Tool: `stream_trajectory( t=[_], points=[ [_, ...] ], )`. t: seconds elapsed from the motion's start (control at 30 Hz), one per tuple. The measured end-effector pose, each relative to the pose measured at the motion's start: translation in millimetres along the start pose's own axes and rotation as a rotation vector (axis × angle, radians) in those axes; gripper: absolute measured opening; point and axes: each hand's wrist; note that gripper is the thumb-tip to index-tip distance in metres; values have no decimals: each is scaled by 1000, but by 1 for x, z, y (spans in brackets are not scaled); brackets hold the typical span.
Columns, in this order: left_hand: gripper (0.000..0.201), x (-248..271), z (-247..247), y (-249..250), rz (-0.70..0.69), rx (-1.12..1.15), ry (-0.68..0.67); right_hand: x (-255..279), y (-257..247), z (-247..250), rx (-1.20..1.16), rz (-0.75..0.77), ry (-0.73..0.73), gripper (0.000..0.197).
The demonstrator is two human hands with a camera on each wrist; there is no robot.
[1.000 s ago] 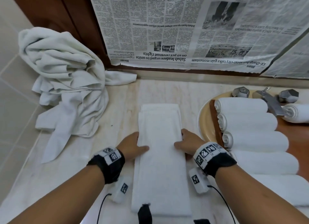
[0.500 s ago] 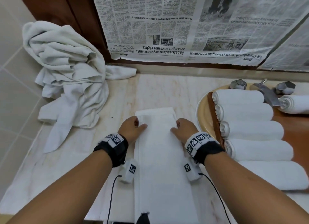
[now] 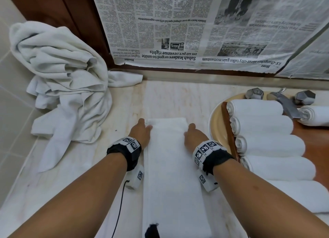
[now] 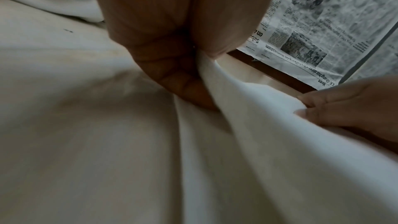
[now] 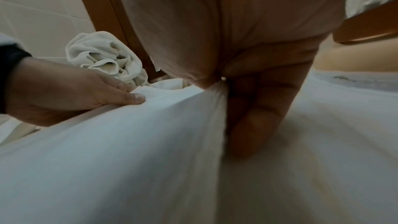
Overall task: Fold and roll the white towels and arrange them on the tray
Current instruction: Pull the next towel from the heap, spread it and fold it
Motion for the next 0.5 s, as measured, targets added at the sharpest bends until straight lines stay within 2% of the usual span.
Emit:
stream_trajectory(
  t=[0.2, 0.3, 0.4, 0.47, 0.5],
  points=[
    [41, -9, 2, -3, 66, 16, 25, -3, -6, 6, -30, -59, -14, 36],
    [34, -6, 9, -6, 86, 177, 171, 6, -3, 10, -67, -81, 5, 37],
    [33, 8, 12, -12, -27, 252, 344, 20, 7, 8, 2, 18, 135, 37],
    [33, 26, 6, -12, -181, 108, 416, 33, 12, 3, 14, 156, 208, 36],
    [29, 38, 0, -9, -272, 20, 398, 38, 14, -1, 39, 224, 186, 33]
  ],
)
Point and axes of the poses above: each hand's wrist, its own x-axis away from the middle knuckle, its own z-axis out of the back of the hand, y = z × x, and after that the axes turned 11 degrees about -y, right-handed
